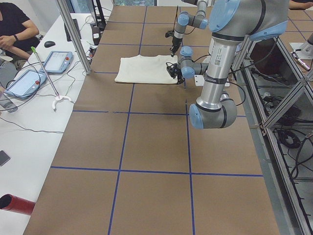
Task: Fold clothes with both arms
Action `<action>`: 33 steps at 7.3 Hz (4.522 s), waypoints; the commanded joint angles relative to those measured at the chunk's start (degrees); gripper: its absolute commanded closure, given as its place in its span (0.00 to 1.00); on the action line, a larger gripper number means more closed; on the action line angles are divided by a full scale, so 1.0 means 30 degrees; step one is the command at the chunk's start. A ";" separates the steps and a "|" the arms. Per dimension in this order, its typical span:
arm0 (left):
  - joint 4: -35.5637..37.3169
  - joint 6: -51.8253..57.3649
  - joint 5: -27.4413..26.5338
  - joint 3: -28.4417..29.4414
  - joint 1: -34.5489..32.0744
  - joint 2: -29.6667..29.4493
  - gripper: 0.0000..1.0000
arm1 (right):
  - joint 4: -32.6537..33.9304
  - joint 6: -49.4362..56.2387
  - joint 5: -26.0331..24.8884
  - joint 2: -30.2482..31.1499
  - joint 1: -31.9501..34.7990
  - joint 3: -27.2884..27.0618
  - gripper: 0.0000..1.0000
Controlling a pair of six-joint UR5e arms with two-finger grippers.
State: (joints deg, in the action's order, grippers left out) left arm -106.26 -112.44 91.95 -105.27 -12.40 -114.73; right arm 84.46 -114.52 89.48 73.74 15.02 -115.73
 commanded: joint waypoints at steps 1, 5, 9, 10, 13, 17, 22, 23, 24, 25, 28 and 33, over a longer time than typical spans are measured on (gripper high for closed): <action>0.0028 -0.0049 0.0024 0.0110 0.0237 -0.0077 0.57 | 0.0000 0.0000 -0.0002 -0.0001 0.0030 -0.0006 1.00; 0.0290 -0.0021 0.0169 -0.1604 0.0093 0.0037 1.00 | 0.0000 0.0000 0.0028 -0.0059 0.0060 -0.0094 1.00; 0.2518 -0.1106 0.0668 -0.5628 0.0240 -0.0017 1.00 | 0.0058 -0.0029 0.0876 0.1115 0.0466 -0.3373 1.00; 0.2431 -0.0438 0.0697 -0.5458 -0.1212 -0.0396 1.00 | 0.0000 0.0174 0.1544 0.0387 0.1833 -0.2766 1.00; 0.1181 0.2609 0.1254 -0.2745 -0.5581 -0.2094 1.00 | -0.0117 0.2453 0.5734 -0.3826 0.6935 0.1795 1.00; -0.2865 0.4220 0.1548 0.3757 -0.7495 -0.4058 1.00 | -0.1166 0.3982 0.8083 -0.7821 0.9610 0.9065 1.00; -0.8394 0.7267 0.1314 1.0403 -0.8577 -0.4908 0.99 | -0.5208 0.5883 0.8172 -1.0689 0.9845 1.7030 1.00; -0.8902 0.7709 0.1255 1.1060 -0.9131 -0.5289 0.79 | -0.5215 0.6759 0.8172 -1.0723 0.9903 1.7276 1.00; -0.9140 0.7946 0.1399 1.1067 -0.9572 -0.5438 0.54 | -0.5244 0.6884 0.8172 -1.0897 0.9904 1.7569 1.00; -1.0447 0.7977 0.1807 1.0980 -0.9808 -0.5323 0.51 | -0.5244 0.7030 0.8143 -1.0928 0.9962 1.7601 1.00; -1.2365 0.8006 0.3744 0.8904 -0.9784 -0.2632 1.00 | -0.5244 0.7119 0.8172 -1.0900 1.0138 1.7630 1.00; -1.3006 0.8500 0.3744 0.9221 -0.7321 -0.2861 1.00 | -0.5215 0.7119 0.8143 -1.0899 1.0167 1.7630 1.00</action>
State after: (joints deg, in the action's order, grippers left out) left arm -144.35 -88.00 103.14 -77.72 -35.01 -123.12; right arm 68.75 -93.16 113.91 41.04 45.52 -62.84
